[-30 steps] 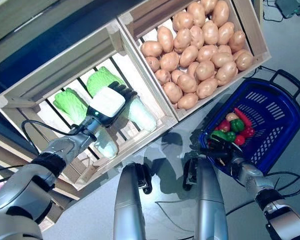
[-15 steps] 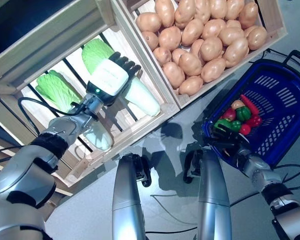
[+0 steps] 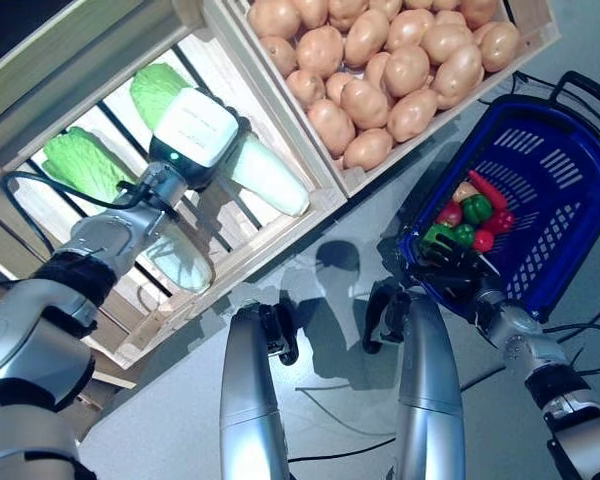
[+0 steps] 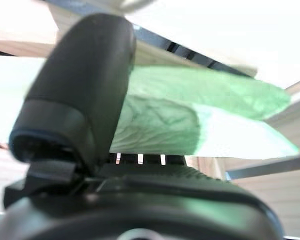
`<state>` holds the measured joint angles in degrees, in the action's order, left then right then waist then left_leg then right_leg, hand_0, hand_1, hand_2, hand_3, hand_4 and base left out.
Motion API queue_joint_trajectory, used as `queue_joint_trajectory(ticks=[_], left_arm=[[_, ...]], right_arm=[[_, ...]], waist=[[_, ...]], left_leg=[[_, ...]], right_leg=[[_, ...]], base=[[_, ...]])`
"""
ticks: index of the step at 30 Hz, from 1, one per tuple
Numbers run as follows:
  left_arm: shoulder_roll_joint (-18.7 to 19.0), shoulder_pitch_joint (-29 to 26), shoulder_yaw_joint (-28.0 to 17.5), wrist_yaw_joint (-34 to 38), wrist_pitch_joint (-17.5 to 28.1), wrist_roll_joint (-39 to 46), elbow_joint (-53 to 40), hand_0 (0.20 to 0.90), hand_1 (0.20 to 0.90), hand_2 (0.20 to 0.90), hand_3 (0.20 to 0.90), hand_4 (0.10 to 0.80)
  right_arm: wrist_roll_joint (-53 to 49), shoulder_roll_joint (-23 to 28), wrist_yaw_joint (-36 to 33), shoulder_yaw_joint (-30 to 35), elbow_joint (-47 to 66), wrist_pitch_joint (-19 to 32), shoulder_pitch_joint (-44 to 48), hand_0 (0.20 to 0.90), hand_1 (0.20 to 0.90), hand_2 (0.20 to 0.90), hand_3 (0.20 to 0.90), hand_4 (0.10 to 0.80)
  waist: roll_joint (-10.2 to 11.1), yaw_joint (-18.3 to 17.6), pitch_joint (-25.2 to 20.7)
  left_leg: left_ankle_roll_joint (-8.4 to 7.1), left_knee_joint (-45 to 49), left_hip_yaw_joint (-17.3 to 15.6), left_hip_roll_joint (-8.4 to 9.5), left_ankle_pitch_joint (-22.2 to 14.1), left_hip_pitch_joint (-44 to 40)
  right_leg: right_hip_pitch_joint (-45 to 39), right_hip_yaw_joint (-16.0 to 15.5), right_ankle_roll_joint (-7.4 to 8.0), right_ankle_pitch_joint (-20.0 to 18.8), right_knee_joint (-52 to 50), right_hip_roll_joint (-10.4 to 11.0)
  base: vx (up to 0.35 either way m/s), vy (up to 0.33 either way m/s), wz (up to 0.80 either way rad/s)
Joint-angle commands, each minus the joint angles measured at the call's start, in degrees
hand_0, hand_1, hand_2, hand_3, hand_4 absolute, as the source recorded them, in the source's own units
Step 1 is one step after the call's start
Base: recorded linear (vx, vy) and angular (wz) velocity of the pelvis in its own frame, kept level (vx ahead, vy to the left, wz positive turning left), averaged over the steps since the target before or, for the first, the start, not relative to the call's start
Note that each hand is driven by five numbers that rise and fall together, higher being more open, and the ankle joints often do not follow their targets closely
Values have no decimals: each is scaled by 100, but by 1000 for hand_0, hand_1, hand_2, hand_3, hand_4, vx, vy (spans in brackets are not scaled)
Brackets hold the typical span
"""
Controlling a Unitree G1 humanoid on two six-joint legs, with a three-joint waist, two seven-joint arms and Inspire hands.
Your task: Put vegetables into the basket
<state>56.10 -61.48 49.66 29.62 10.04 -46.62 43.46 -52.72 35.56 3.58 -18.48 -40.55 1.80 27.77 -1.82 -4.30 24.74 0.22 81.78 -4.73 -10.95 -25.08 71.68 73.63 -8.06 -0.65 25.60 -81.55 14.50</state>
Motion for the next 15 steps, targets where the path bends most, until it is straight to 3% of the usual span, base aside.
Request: queue_joint_trajectory(ticks=[1,10,15], left_arm=[[547,384,90,-735,-170,268,855,300,300,300,300,400],[535,478,-8,-473,35,691,617,300,300,300,300,400],[429,849,-456,149,519,1178,340,300,300,300,300,400]], right_arm=[[-401,403,-123,527,474,767,-39,900,900,900,900,800],[-351,282,-73,355,887,1026,48,900,900,900,900,800],[42,112,-40,141,1161,1209,-67,900,900,900,900,800]], waist=[[34,-27,-71],[30,-51,-169],[20,-48,-344]], left_leg=[[109,-14,-137,-145,-526,-389],[106,-577,-323,-142,-413,-1090],[113,-1408,-481,1,-194,-1996]], right_leg=[[-473,207,-27,151,10,215],[-1146,157,-6,29,524,168],[-1999,160,-48,-123,1205,106]], base=[[0,0,0],[-6,-3,2],[33,-8,-2]])
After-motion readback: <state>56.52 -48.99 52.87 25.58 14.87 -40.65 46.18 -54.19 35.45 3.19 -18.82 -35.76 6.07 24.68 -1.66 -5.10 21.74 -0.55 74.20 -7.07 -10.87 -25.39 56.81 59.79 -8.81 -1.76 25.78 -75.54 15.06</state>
